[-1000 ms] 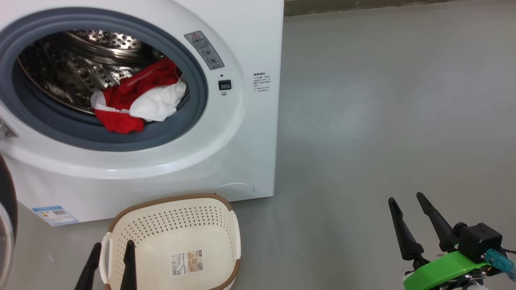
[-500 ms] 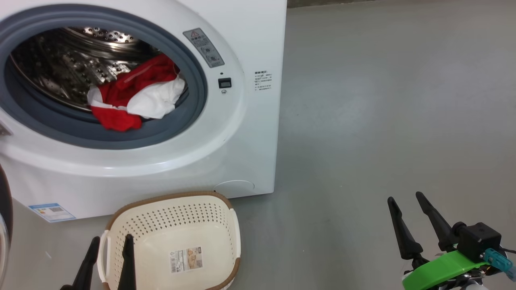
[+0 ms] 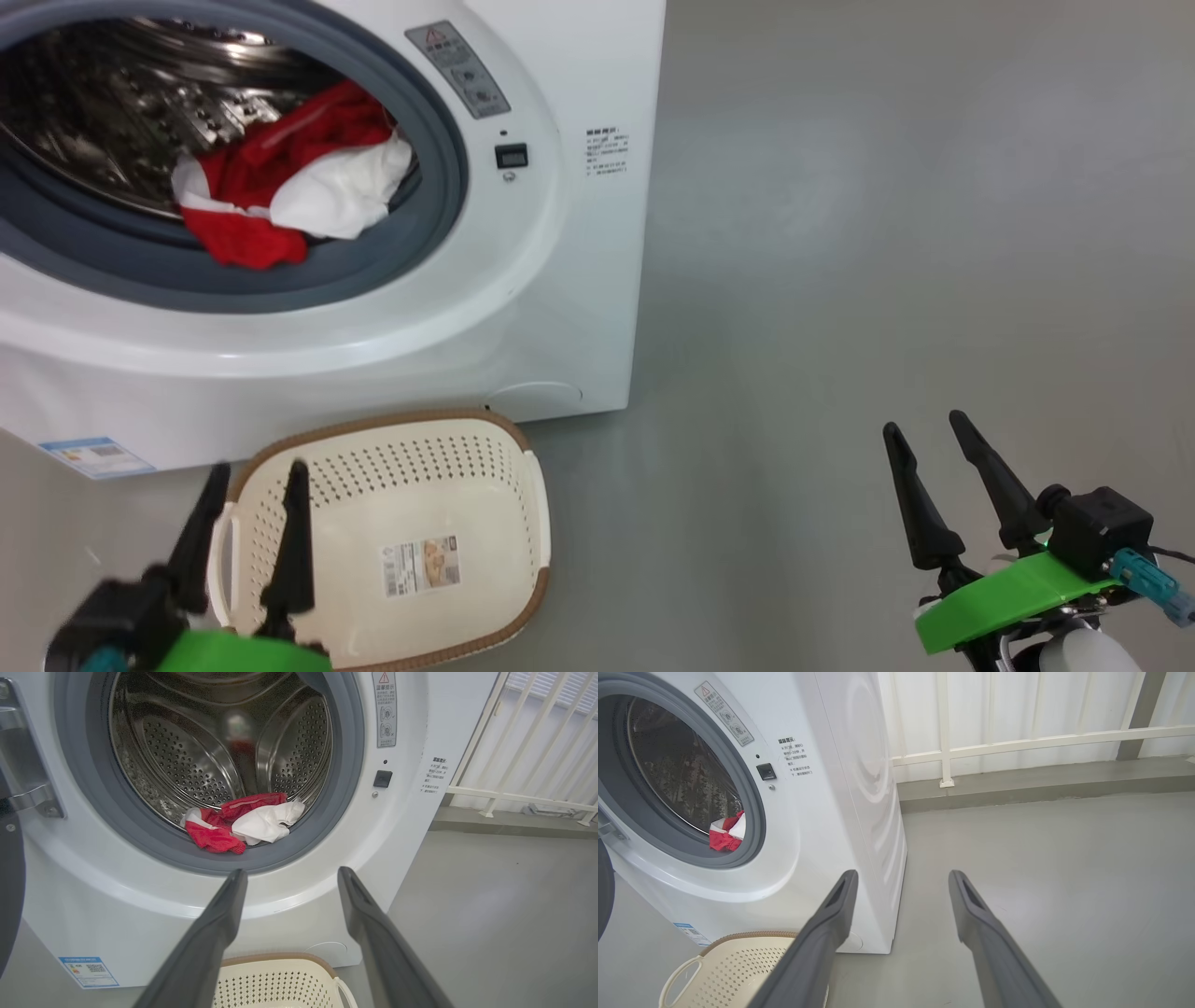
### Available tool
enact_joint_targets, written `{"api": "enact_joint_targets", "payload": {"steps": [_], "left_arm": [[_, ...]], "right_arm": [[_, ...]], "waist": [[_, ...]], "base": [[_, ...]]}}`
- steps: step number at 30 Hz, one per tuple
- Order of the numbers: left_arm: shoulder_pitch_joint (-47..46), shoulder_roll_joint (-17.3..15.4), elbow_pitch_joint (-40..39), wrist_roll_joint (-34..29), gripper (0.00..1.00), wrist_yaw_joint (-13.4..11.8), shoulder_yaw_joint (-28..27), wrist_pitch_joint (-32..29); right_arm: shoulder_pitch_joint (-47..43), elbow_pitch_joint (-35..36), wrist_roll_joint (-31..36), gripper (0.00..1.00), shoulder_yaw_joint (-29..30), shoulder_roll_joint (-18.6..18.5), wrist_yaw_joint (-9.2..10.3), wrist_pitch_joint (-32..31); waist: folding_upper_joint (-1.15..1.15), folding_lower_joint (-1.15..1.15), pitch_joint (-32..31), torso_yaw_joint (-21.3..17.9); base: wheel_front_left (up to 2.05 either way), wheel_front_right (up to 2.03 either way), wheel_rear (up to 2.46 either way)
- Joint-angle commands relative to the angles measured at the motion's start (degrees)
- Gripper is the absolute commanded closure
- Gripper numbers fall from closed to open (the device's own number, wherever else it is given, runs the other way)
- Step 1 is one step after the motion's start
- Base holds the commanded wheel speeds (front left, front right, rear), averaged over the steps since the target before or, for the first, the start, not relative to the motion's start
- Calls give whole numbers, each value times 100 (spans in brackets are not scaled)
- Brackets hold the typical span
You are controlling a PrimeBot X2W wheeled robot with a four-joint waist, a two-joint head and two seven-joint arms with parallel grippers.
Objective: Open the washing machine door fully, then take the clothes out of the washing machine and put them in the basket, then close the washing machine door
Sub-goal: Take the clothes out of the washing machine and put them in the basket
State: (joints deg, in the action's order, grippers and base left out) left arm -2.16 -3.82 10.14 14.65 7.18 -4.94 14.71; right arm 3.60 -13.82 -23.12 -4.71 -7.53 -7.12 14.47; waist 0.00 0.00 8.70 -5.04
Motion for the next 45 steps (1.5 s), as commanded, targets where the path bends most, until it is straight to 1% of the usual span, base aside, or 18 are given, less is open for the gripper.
{"api": "enact_joint_targets", "payload": {"steps": [1, 4, 9, 10, 16, 21, 28, 33, 41, 45], "left_arm": [[-352, -170, -51, -57, 0, 31, -123, 29], [-918, -344, 285, -7, 0, 31, 52, 29], [-2032, -725, 1041, 47, 0, 31, 391, 29], [-2487, -904, 1377, 59, 0, 31, 518, 29], [-3799, -1363, 2427, 210, 0, 31, 964, -58], [-4725, -1663, 3141, 415, 0, 31, 1285, -163], [-5853, -1887, 4015, 684, 0, 31, 1764, -398], [-6456, -2061, 4529, 866, 0, 31, 2067, -495], [-7034, -2342, 5131, 1122, 0, 31, 2485, -509], [-7158, -2417, 5327, 1231, 0, 31, 2595, -522]], "right_arm": [[188, 158, 35, 0, -139, -34, -36, 52], [308, 184, 36, 0, -158, 9, -36, 52], [556, 230, 46, 0, -176, 92, -36, 52], [661, 246, 52, 0, -189, 129, -36, 52], [898, 280, 54, 0, -212, 233, -36, 52], [1055, 310, 82, 0, -281, 298, -36, 52], [1260, 359, 76, 0, -341, 360, -36, 52], [1372, 383, 73, 0, -414, 391, -36, 52], [1414, 399, 78, 0, -548, 427, -36, 52], [1434, 421, 78, 0, -579, 434, -36, 52]], "waist": [[0, 0, 210, -21], [0, 0, 477, -52], [0, 0, 937, -150], [0, 0, 1106, -206], [0, 0, 1522, -354], [0, 0, 1794, -464], [0, 0, 2158, -557], [0, 0, 2370, -653], [0, 0, 2589, -789], [0, 0, 2663, -832]], "base": [[0, 0, 0], [0, 0, 0], [0, 0, 0], [0, 0, 0], [0, 0, 0], [0, 0, 0], [0, 0, 0], [0, 0, 0], [0, 0, 0], [0, 0, 0]]}}
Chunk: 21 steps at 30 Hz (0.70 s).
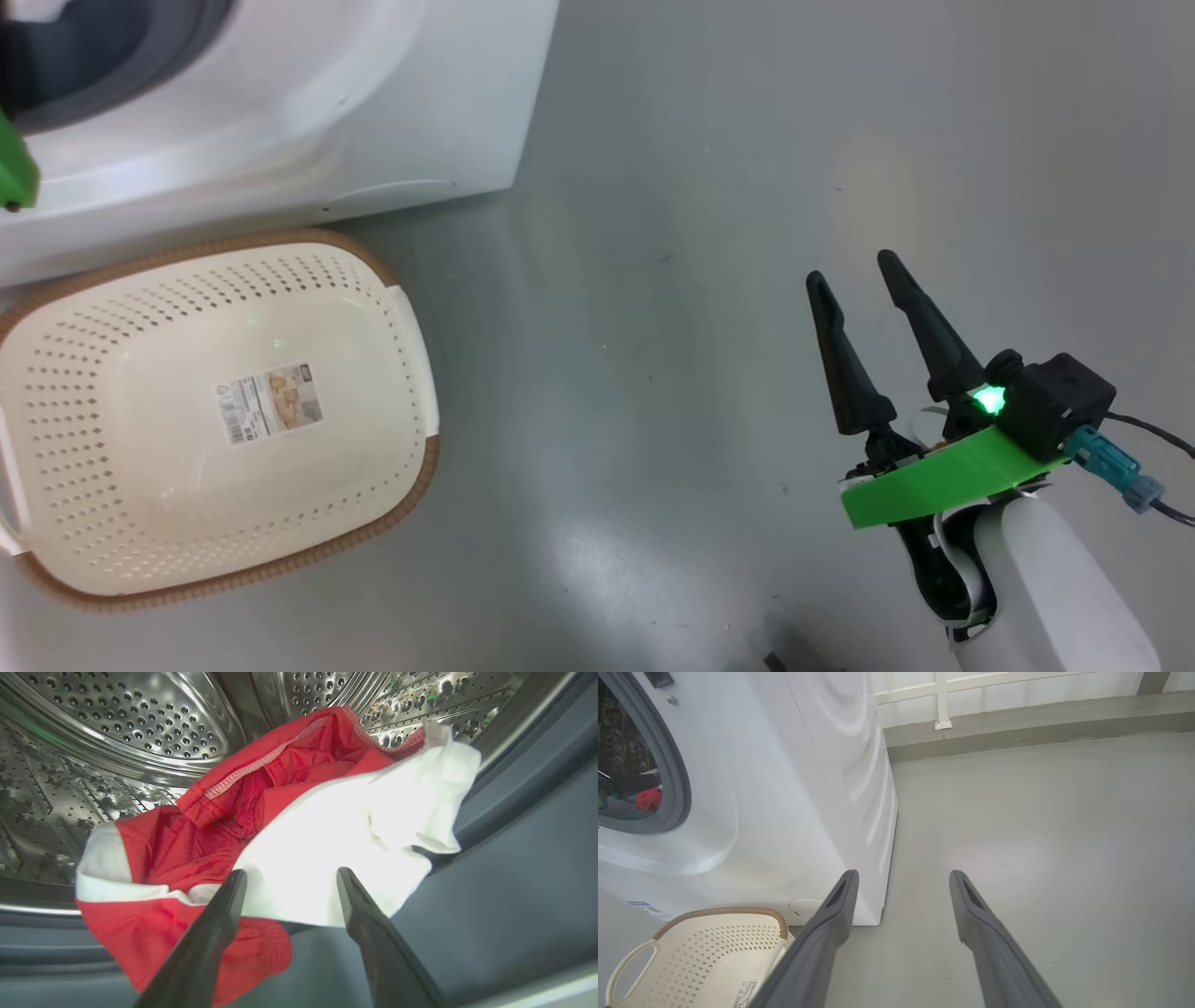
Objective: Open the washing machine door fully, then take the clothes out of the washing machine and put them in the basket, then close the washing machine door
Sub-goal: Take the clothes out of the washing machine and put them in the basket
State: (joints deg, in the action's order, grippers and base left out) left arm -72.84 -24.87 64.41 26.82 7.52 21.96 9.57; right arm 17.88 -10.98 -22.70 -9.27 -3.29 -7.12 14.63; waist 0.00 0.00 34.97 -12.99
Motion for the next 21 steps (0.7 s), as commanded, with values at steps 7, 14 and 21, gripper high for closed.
{"api": "enact_joint_targets", "payload": {"steps": [7, 14, 21], "left_arm": [[-208, -350, 130, 310, 0, -3, 174, 16], [-233, -309, 208, 554, 50, -3, 483, 77], [-230, -297, 236, 798, 100, -3, 762, 122]], "right_arm": [[3, 182, 47, 0, -119, 23, -36, 37], [6, 191, 52, 0, -118, 30, -36, 37], [20, 195, 51, 0, -125, 35, -36, 37]], "waist": [[0, 0, 106, -71], [0, 0, 92, -78], [0, 0, 50, -78]], "base": [[0, 0, 0], [0, 0, 0], [0, 0, 0]]}}
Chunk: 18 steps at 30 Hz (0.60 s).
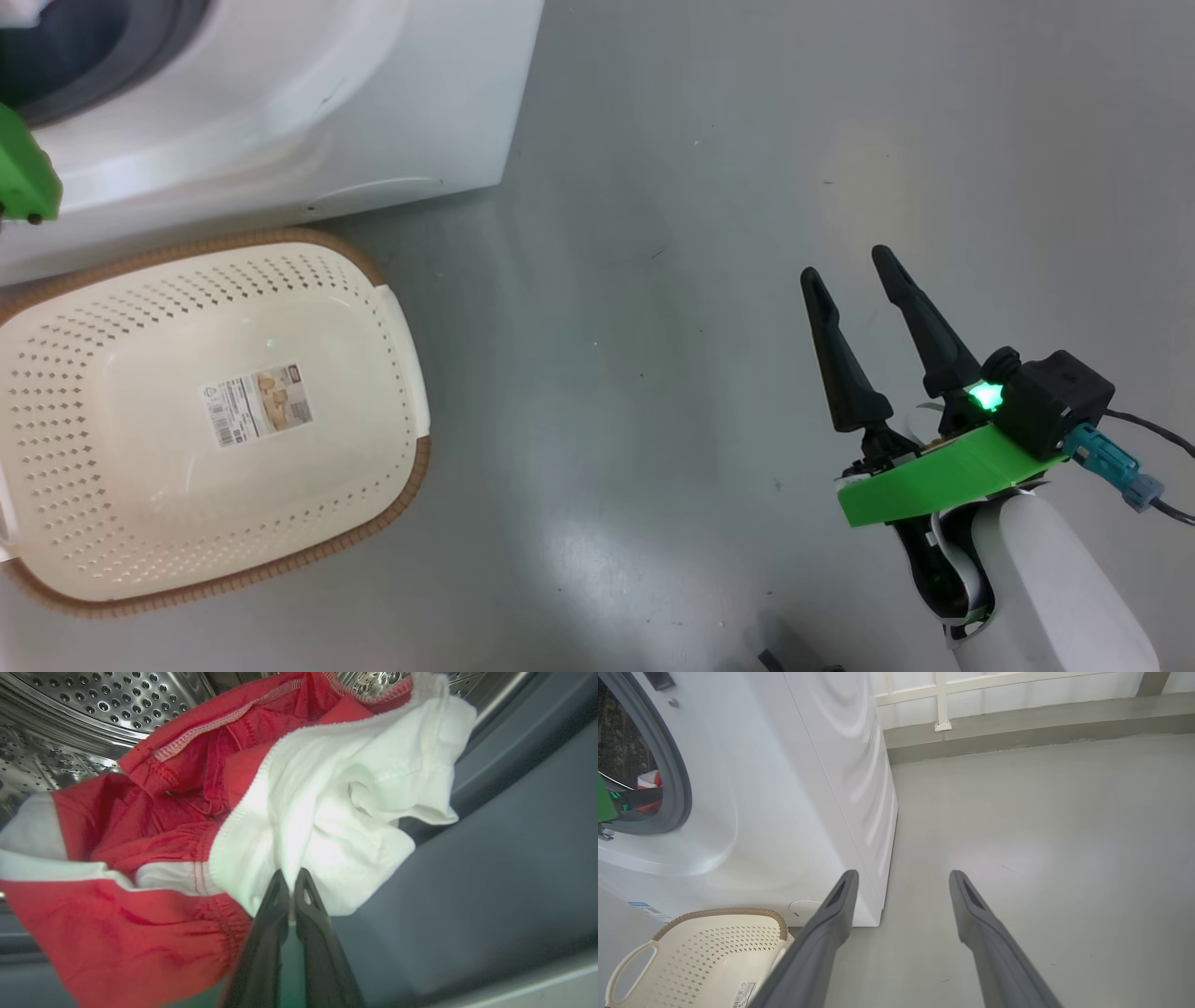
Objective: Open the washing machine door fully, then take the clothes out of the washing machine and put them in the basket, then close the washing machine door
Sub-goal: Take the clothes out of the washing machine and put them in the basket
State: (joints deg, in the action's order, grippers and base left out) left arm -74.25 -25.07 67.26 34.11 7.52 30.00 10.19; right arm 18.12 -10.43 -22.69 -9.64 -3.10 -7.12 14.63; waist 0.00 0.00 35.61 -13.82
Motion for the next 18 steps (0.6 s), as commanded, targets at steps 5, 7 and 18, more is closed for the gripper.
{"api": "enact_joint_targets", "payload": {"steps": [5, 7, 18], "left_arm": [[-6, -246, -119, 288, 100, -3, 69, 254], [48, -228, -175, 429, 100, -3, 20, 360], [765, -163, -1388, 406, 100, -126, -1032, 479]], "right_arm": [[-22, 114, 56, 0, -58, 17, -36, 37], [-31, 103, 60, 0, -57, 17, -36, 37], [-138, 52, 70, 0, -29, -58, -36, 37]], "waist": [[0, 0, -129, 54], [0, 0, -200, 79], [0, 0, -654, 298]], "base": [[0, 0, 0], [0, 0, 0], [0, 0, 0]]}}
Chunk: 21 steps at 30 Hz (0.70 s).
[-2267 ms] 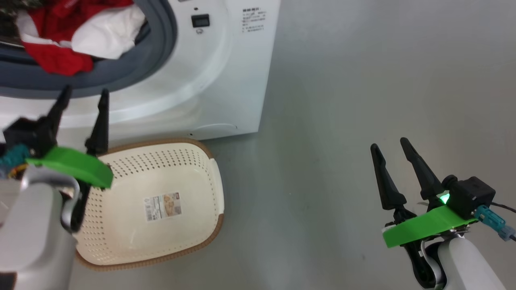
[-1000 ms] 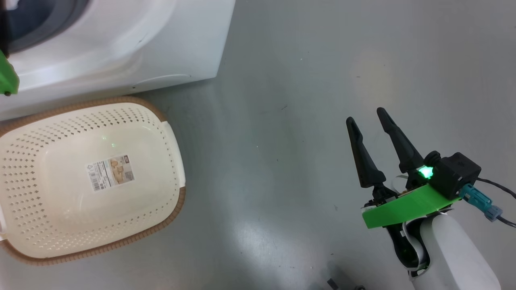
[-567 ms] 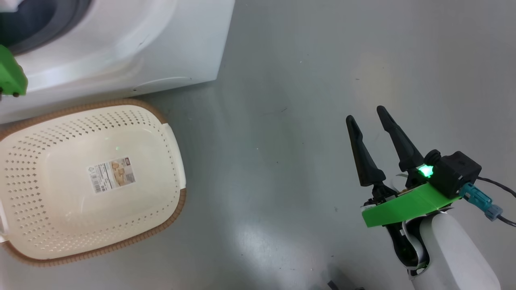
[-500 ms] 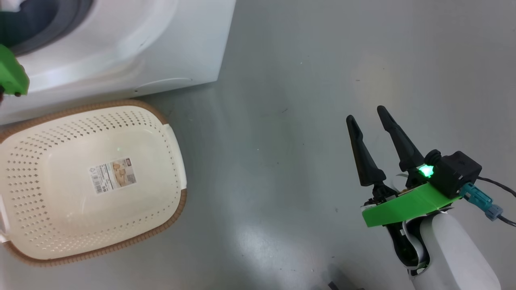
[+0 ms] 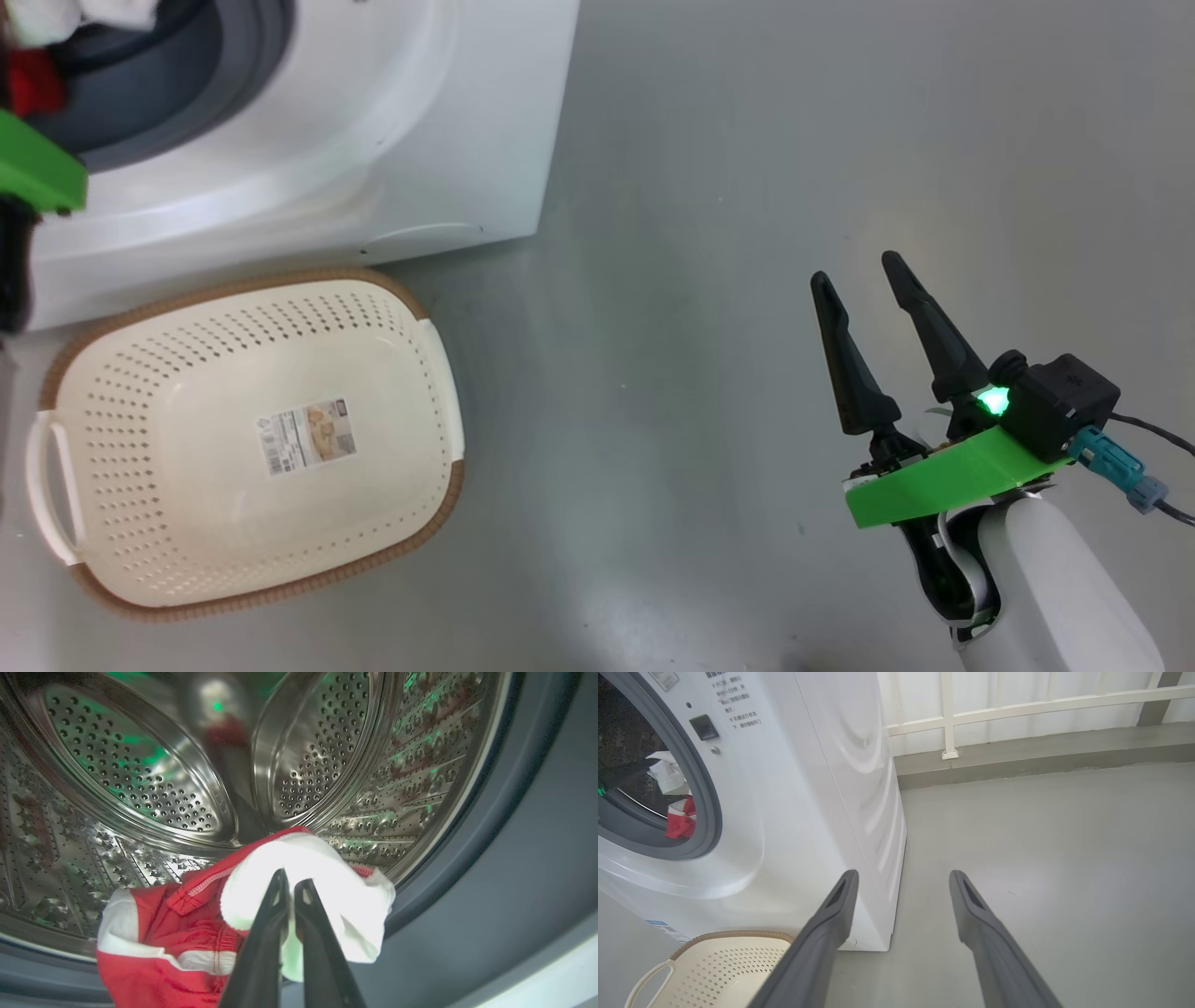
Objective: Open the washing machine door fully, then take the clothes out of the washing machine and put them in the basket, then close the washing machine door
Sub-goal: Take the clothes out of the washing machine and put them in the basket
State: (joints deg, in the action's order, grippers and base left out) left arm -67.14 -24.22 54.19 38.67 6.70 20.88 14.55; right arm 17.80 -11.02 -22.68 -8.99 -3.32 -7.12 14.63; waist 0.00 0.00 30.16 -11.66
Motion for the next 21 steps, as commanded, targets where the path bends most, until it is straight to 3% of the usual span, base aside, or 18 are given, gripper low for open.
{"api": "enact_joint_targets", "payload": {"steps": [1, 5, 18, 21], "left_arm": [[343, -177, -411, -199, 100, -55, -462, 43], [756, -44, -874, -489, 100, -55, -961, 43], [2149, 827, -2608, -1582, 100, 68, -2694, 44], [2376, 992, -2967, -1676, 100, 75, -2822, 44]], "right_arm": [[-128, 96, 65, 0, -91, -57, -36, 37], [-170, 73, 58, 0, -90, -84, -36, 37], [-413, 25, 28, 0, -35, -127, -36, 37], [-455, 25, 30, 0, -15, -134, -36, 37]], "waist": [[0, 0, -205, 119], [0, 0, -340, 171], [0, 0, -790, 351], [0, 0, -856, 402]], "base": [[0, 0, 0], [0, 0, 0], [0, 0, 0], [0, 0, 0]]}}
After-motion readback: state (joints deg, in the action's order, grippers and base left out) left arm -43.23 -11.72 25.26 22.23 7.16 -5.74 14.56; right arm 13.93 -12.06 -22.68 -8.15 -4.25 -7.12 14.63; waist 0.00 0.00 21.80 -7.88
